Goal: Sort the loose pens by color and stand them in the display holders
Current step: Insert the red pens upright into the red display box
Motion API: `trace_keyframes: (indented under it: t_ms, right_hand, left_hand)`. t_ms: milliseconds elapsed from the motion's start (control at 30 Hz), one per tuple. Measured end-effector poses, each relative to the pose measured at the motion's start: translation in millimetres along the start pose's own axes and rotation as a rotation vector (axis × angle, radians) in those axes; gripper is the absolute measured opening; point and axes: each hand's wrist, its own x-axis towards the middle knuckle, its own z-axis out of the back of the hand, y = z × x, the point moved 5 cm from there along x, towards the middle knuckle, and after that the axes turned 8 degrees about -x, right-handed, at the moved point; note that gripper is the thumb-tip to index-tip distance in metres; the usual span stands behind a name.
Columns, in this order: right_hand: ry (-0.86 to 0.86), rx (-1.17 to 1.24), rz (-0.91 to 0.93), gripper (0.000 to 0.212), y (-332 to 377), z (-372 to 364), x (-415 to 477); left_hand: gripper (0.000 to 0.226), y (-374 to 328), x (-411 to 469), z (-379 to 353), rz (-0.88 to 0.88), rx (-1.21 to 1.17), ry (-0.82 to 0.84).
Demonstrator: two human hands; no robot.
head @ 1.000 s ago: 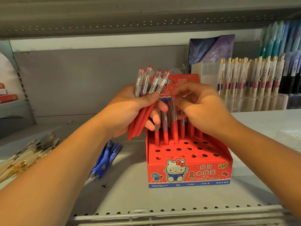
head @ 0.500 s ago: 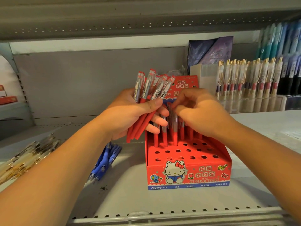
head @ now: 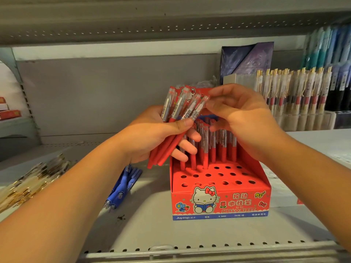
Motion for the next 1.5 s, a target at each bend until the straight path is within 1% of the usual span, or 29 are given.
trace_keyframes:
  t_ms: [267,400,500,567,667,733,800,900,1000,1100,1233,1367,1500]
  right_hand:
    - [0.054,0.166,0.005,0.014,-0.1,-4.8,1.3]
    - [0.047,0.192,0.014,0.011,0.4,-4.1,1.9]
    - [0.043,0.292,-0.015,0.012,1.9,-1.8,3.3]
    - [0.019,0.352,-0.044,0.011,3.3,1.3,4.7]
    - [-0.051,0.382,-0.041,0.014,6.7,9.6,6.8]
    - [-0.094,0.339,-0.034,0.015,7.5,14.9,7.7]
    - [-0.125,0.244,-0.031,0.015,6.1,18.5,7.8]
    - [-0.151,0.108,-0.045,0.018,1.9,20.9,8.4]
    - [-0.174,0.034,-0.035,0.021,1.4,22.4,9.4]
    - [-0.174,-0.056,0.006,0.022,0.7,21.1,9.2]
    - [-0.143,-0.189,0.072,0.025,0.5,14.8,7.0]
    - [-0.151,-0.224,0.076,0.026,1.8,15.0,6.8]
    - [-0.135,-0.2,0.015,0.023,0.8,13.5,5.8]
  left_hand:
    - [0.025,-2.0,-1.8,-1.4,0.016,-0.013,0.023]
    - [0.031,-0.5,-1.4,-1.9,0.052,-0.044,0.032]
    - [0.036,0.6,0.0,0.1,0.07,-0.044,0.012]
    - [0.039,-0.2,0.9,1.8,0.053,-0.046,-0.008]
    - [0.046,-0.8,2.3,3.8,0.024,-0.007,-0.04]
    - [0.038,-1.4,1.5,3.9,0.012,0.032,-0.046]
    - [0.032,-2.2,-0.5,2.1,0.012,0.081,-0.029]
    - [0.04,-1.8,-1.8,0.6,0.036,0.107,-0.007]
    - [0.046,-2.6,-1.8,1.1,0.052,0.108,-0.003]
    - [0.044,-3.9,-2.0,-1.0,0.05,0.122,0.019]
    - [0.035,-3.9,-1.8,-2.7,0.035,0.082,0.016]
    - [0.024,-3.7,-1.3,-0.5,0.01,0.017,0.003]
    - [0.027,-0.3,1.1,3.2,0.011,0.012,0.016]
